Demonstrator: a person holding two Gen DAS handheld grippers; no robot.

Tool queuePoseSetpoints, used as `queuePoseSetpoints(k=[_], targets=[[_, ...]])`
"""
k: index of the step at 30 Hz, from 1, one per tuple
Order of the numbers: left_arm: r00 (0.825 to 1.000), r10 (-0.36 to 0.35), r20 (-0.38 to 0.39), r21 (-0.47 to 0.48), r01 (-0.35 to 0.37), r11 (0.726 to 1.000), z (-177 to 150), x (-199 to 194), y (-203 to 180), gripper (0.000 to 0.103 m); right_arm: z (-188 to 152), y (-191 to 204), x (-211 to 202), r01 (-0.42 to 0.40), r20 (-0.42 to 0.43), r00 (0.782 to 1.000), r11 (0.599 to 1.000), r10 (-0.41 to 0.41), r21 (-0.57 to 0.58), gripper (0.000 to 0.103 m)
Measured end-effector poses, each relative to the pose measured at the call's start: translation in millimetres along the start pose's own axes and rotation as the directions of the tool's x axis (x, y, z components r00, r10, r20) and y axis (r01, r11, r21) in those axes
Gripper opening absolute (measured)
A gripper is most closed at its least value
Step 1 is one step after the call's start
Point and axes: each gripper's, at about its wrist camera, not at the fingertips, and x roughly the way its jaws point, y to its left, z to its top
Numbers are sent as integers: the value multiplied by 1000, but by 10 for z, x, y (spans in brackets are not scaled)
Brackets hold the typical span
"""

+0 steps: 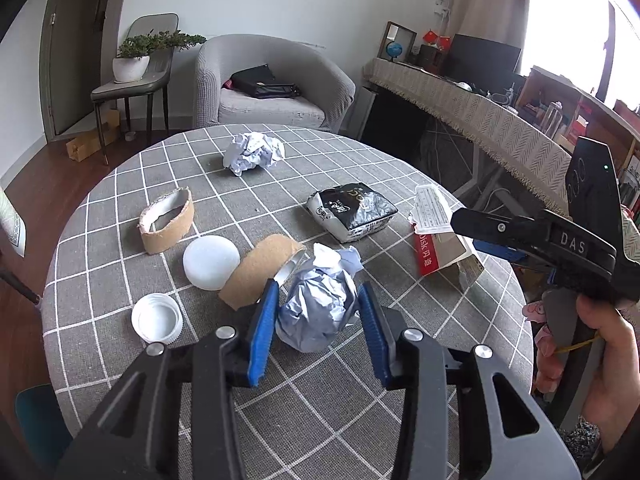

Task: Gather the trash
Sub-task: 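Close the left tool on the foil ball while the right tool grips the white box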

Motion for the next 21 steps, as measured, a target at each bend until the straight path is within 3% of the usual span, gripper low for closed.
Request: queuePoseSetpoints(k=[6,15,19,21], targets=[[1000,-14,9,-21,15,1000,7,-10,45,41,43,12,149,38,-24,999,996,-36,78,98],[1000,-16,10,-25,17,1000,-3,-36,77,41,120,50,340,89,-43,995,995,-87,54,98],[1000,-13,11,-27,13,1000,0,-66,107,40,132,72,344,125,-55,991,992,-124,6,79],[1000,-14,13,-28,14,999,7,-85,114,40,133,63,342,120,-66,991,993,-120,5,75]])
